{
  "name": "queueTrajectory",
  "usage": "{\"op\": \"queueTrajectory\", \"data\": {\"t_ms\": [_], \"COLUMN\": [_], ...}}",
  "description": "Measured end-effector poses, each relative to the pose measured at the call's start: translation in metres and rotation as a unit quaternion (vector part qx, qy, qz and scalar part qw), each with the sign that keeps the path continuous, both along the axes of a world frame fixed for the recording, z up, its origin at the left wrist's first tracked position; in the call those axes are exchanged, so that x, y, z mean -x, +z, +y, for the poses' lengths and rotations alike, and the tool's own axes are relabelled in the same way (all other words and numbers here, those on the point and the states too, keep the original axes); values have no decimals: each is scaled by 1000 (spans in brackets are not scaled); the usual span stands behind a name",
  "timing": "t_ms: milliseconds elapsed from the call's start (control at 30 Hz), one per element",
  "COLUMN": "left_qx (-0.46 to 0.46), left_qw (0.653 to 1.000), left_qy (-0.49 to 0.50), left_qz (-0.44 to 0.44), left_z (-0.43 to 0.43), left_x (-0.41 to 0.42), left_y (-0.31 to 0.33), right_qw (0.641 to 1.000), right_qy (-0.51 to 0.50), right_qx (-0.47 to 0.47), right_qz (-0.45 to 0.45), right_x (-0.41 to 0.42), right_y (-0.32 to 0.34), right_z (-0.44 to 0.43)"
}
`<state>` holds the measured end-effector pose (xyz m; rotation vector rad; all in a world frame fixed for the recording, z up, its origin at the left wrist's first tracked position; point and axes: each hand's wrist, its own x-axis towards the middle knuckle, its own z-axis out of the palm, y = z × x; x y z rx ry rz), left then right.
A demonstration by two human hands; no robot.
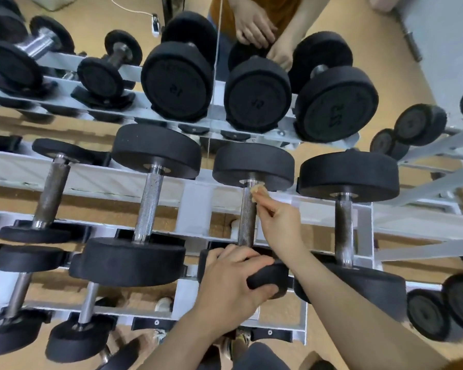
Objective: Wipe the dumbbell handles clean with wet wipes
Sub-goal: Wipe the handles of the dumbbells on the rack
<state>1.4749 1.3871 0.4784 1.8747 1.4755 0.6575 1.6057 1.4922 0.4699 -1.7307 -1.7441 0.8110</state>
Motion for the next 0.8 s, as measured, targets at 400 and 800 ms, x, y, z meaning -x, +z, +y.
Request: {"op": "queueTrajectory", "data": {"t_ms": [400,800], "left_qx": [-12,50], "left_qw": [1000,992], "left_qy": [11,60], "left_qz": [-2,-99], "left_z": [1,9], "left_x": [-3,4], "left_y": [1,13], "right_qw": [971,921], "right_qy": [-159,118], "right_qx": [138,323], "right_qz": [117,-180], "right_x": [23,-6], "right_y": [-1,19], "right_z": [19,-10]}}
